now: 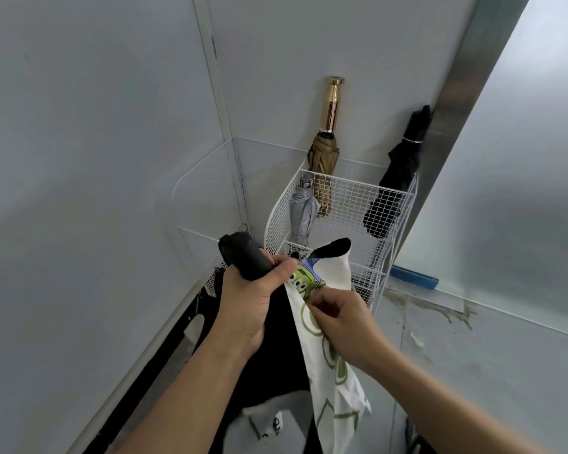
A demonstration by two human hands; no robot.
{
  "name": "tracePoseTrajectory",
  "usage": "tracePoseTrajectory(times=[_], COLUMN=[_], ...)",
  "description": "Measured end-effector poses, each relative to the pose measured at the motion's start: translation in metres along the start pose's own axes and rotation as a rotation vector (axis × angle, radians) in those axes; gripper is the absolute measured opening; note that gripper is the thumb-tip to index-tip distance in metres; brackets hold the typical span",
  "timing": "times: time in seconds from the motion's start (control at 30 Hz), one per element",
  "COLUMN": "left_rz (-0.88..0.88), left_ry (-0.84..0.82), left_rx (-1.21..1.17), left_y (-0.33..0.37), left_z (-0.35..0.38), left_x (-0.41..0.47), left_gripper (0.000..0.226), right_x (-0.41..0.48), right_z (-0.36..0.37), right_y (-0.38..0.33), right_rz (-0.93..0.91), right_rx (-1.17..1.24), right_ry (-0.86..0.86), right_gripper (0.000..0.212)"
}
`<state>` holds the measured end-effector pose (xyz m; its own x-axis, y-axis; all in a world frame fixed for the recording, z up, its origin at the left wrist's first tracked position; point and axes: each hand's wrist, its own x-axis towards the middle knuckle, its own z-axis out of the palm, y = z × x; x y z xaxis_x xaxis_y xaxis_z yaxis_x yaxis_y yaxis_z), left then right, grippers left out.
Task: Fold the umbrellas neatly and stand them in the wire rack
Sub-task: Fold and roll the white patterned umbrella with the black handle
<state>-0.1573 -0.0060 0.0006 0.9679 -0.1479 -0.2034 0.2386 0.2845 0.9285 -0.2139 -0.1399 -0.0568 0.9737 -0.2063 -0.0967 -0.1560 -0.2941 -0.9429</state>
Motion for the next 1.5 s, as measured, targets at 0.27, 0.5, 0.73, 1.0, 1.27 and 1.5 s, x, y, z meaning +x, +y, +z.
tracePoseTrajectory(times=[0.27, 0.5, 0.73, 1.0, 1.27, 1.5], left_rz=[0.064, 0.083, 0.274, 0.329, 0.160, 0.190], left_ry=[-0.145, -0.319, -0.134, -0.357, -0.543, -0.321], left_rx=[0.164, 0.212, 0.450, 0.356, 0.327, 0.500], left_y=[0.011, 0.018, 0.013, 0.018, 0.016, 0.012], left_z=[-0.020, -0.031, -0.042, -0.039, -0.036, -0.036], left_x=[0.001, -0.001, 0.011, 0.000, -0.010, -0.002], left_gripper=[0.032, 0.030, 0.055, 0.024, 0.019, 0.032], right_x=[0.015, 0.019, 0.015, 0.020, 0.022, 0.021], right_z=[-0.051, -0.070, -0.092, -0.056, -0.054, -0.072], right_y=[-0.014, -0.005, -0.004, 0.000, -0.002, -0.014], right_rz=[0.136, 0.279, 0.188, 0.171, 0.033, -0.064], right_rx=[0.060, 0.280, 0.369, -0.114, -0.071, 0.221], right_ry=[0.349, -0.133, -0.412, 0.085, 0.049, 0.345], right_gripper=[0.067, 0.038, 0.028, 0.059, 0.011, 0.020])
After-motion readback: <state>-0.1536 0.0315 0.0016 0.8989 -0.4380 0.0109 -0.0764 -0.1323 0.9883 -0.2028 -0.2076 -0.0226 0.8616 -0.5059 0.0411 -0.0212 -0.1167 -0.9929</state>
